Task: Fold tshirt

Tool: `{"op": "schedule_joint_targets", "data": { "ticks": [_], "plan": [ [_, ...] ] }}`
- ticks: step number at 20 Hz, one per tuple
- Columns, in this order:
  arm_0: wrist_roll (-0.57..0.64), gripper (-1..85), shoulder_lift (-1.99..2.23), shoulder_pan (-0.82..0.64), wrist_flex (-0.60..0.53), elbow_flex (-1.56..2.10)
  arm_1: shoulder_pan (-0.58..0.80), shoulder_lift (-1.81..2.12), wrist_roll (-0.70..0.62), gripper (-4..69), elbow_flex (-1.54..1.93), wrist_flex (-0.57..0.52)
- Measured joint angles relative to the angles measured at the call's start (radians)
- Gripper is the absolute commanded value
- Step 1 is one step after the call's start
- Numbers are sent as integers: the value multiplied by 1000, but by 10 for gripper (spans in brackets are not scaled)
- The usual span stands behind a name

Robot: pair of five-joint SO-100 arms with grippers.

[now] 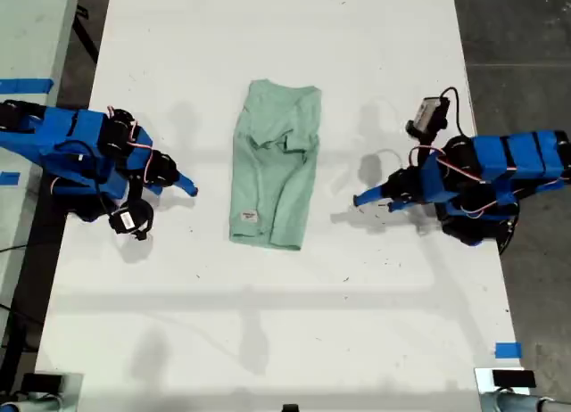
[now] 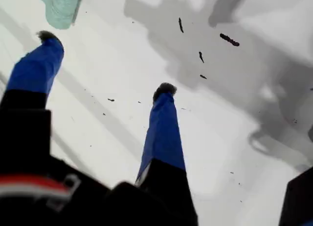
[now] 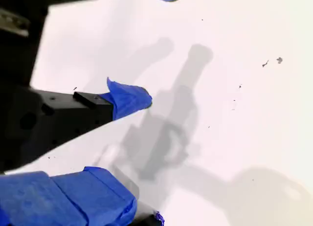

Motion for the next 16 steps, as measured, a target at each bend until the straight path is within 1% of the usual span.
{"op": "schedule_joint_targets", "data": {
  "ticks": [4,6,8,9,10,12,14,16],
  "plan": [
    [0,246,3,-3,-5,11,-2,0,0,309,6,-2],
    [23,262,-77,-9,-34,-29,-2,-129,-41,317,-40,-83],
    [72,263,-302,-12,-35,-222,-2,-387,-101,323,-224,-152],
    [103,272,-419,-12,-64,-333,-2,-537,-129,327,-336,-169],
    [127,280,-531,-12,-100,-440,-2,-683,-153,328,-457,-170],
    [164,283,-735,-12,-80,-650,-5,-940,-187,331,-693,-172],
    [187,287,-881,-12,-92,-762,-15,-1150,-202,319,-893,-144],
    [186,292,-976,-9,-118,-808,-23,-1315,-207,306,-1049,-110]
  ]
}}
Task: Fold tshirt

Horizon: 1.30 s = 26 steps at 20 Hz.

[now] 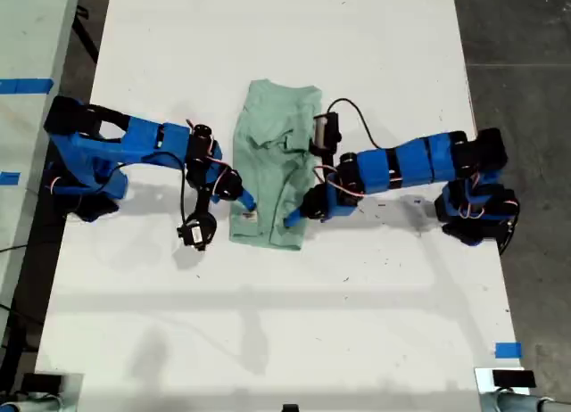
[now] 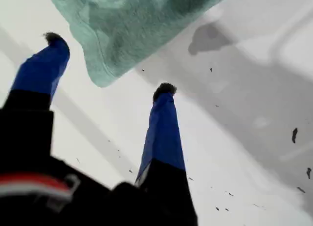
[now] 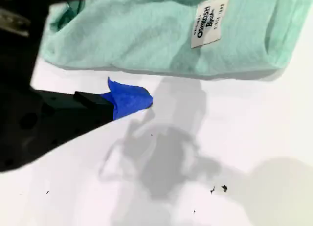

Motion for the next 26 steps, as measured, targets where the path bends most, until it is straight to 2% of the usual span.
{"op": "schedule_joint_targets", "data": {
  "ticks": [5,8,10,12,14,23,26],
  "plan": [
    [-5,297,-167,9,-51,-9,-25,-307,-11,270,-279,31],
    [-9,259,-264,23,-87,-72,-31,-449,-9,209,-446,35],
    [-17,174,-302,23,-112,-75,-31,-506,-8,126,-497,37],
    [-31,32,-348,23,-153,-87,-31,-537,0,66,-508,35],
    [-48,1,-365,21,-206,-121,-32,-545,2,-8,-509,15],
    [-83,1,-330,40,-241,-117,-51,-537,11,-12,-525,14],
    [-60,1,-264,87,-245,-132,-81,-495,17,-12,-537,61]
  ]
}}
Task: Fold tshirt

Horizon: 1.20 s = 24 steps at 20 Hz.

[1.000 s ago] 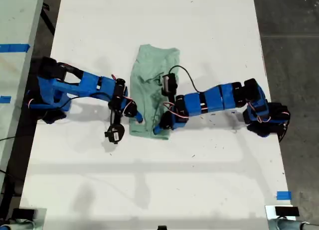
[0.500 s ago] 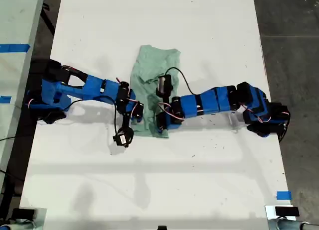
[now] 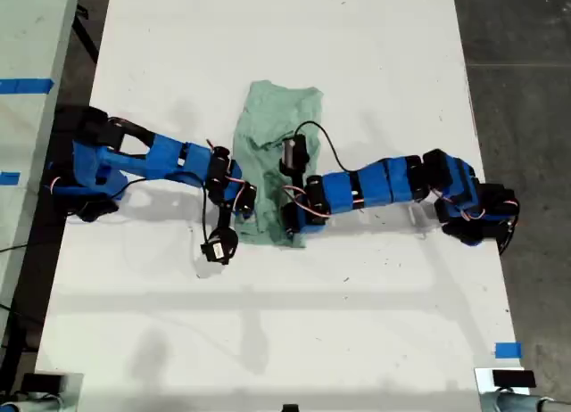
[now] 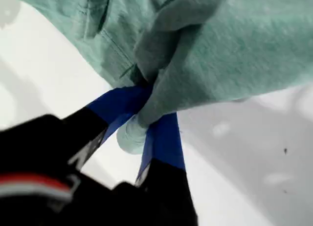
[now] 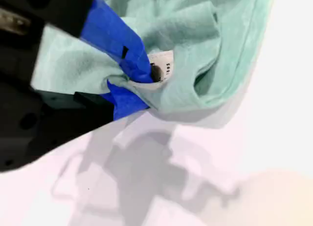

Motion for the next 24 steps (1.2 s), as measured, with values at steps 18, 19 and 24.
{"op": "schedule_joint_targets", "data": {
  "ticks": [18,19,24],
  "plan": [
    [364,1,-18,0,457,-597,12,299,-219,-12,-41,181],
    [426,1,18,-87,492,-597,89,336,-298,-12,-37,201],
    [672,1,91,-417,520,-597,402,488,-577,-12,61,233]
  ]
}}
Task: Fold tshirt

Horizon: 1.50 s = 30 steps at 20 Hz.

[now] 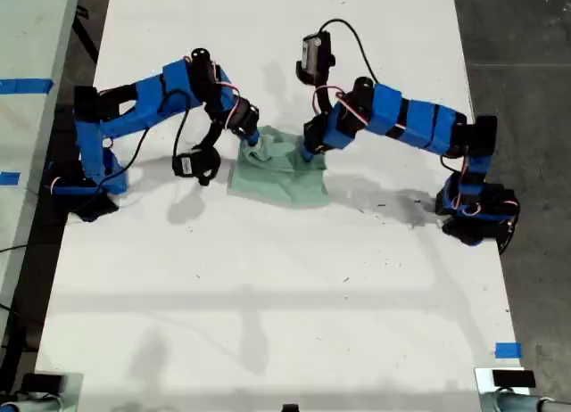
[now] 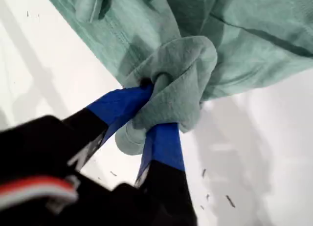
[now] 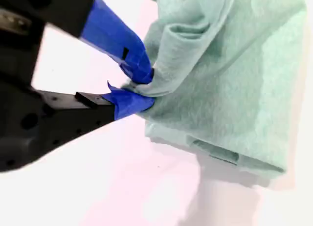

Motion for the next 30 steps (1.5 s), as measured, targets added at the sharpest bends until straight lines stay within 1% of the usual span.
{"op": "schedule_joint_targets", "data": {
  "ticks": [2,4,5,6,7,8,9,10,11,12,14,16,17,18,19,20,22,23,25,27,28,30],
  "plan": [
    [74,1,-25,-66,-48,-2,63,5,-71,-12,61,-31],
    [118,1,-126,-114,-118,-2,109,5,-121,-14,155,-120],
    [138,1,-192,-137,-161,-2,132,-26,-132,-6,196,-181],
    [156,17,-272,-161,-204,-2,146,-87,-135,70,210,-238],
    [169,89,-351,-184,-244,-3,161,-170,-133,142,209,-285],
    [178,177,-423,-210,-262,-40,176,-255,-120,208,195,-308],
    [172,236,-446,-238,-262,-63,195,-305,-106,269,178,-301],
    [170,270,-448,-253,-244,-72,209,-308,-89,301,169,-290],
    [176,275,-434,-262,-215,-72,210,-310,-72,328,167,-276],
    [178,266,-400,-281,-181,-72,210,-284,-61,327,167,-239],
    [172,200,-247,-287,-100,-72,209,-179,-51,318,169,-152],
    [153,136,-32,-272,3,-57,192,-3,-35,302,169,-29],
    [135,115,80,-267,40,-17,175,97,-26,289,187,15],
    [110,78,195,-256,91,43,152,213,-11,272,235,38],
    [72,38,314,-233,101,130,127,336,20,251,304,44],
    [32,19,454,-201,77,264,100,460,64,238,394,46],
    [-46,3,765,-114,-75,614,41,681,175,222,609,25],
    [-104,2,942,-80,-155,822,11,787,241,219,735,-14],
    [-233,2,1275,-35,-256,1227,-54,971,359,209,1003,-112],
    [-325,2,1554,-2,-364,1578,-107,1112,459,201,1267,-219],
    [-367,2,1675,11,-397,1732,-130,1173,502,192,1390,-276],
    [-433,3,1910,32,-396,1983,-176,1310,571,161,1620,-373]
  ]
}}
